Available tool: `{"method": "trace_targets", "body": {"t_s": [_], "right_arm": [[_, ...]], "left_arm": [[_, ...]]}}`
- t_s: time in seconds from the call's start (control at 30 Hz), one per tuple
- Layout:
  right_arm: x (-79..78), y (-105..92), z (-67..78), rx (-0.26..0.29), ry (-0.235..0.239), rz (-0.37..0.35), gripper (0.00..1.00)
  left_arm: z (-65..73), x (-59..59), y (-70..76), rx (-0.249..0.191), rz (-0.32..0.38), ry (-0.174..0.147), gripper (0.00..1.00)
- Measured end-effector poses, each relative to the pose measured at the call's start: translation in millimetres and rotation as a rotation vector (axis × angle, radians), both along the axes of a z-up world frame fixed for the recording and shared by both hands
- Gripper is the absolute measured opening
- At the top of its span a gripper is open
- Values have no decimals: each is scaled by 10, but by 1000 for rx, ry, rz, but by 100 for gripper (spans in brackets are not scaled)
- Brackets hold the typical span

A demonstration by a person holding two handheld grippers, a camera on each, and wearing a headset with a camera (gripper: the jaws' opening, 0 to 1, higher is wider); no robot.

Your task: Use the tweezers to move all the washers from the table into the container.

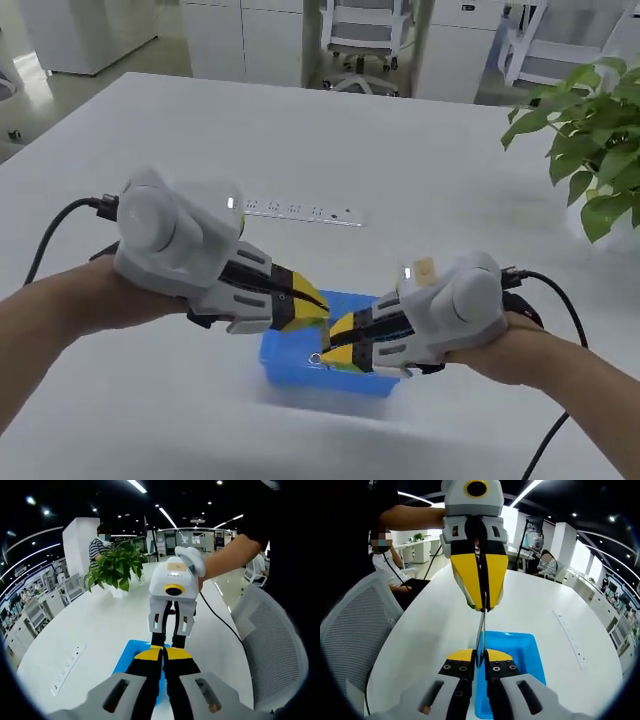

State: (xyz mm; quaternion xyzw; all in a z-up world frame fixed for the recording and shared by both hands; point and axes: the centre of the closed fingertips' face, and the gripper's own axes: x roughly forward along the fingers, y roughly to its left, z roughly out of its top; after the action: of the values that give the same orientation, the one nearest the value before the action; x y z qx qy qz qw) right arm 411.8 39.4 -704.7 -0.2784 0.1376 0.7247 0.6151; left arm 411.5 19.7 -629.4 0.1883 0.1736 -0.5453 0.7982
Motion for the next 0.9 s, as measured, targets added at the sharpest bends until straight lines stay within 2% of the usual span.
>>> {"method": "trace_targets", "body": {"t_s": [0.43,0.9], "right_arm": [[-156,-105,43,-16,-23,-5,7],[-313,-222,-65,-80,-56,16,7]], "left_arm": [[5,-168,-1,12,-48,10,5],[-207,-377,58,47,-64,46,5]]}}
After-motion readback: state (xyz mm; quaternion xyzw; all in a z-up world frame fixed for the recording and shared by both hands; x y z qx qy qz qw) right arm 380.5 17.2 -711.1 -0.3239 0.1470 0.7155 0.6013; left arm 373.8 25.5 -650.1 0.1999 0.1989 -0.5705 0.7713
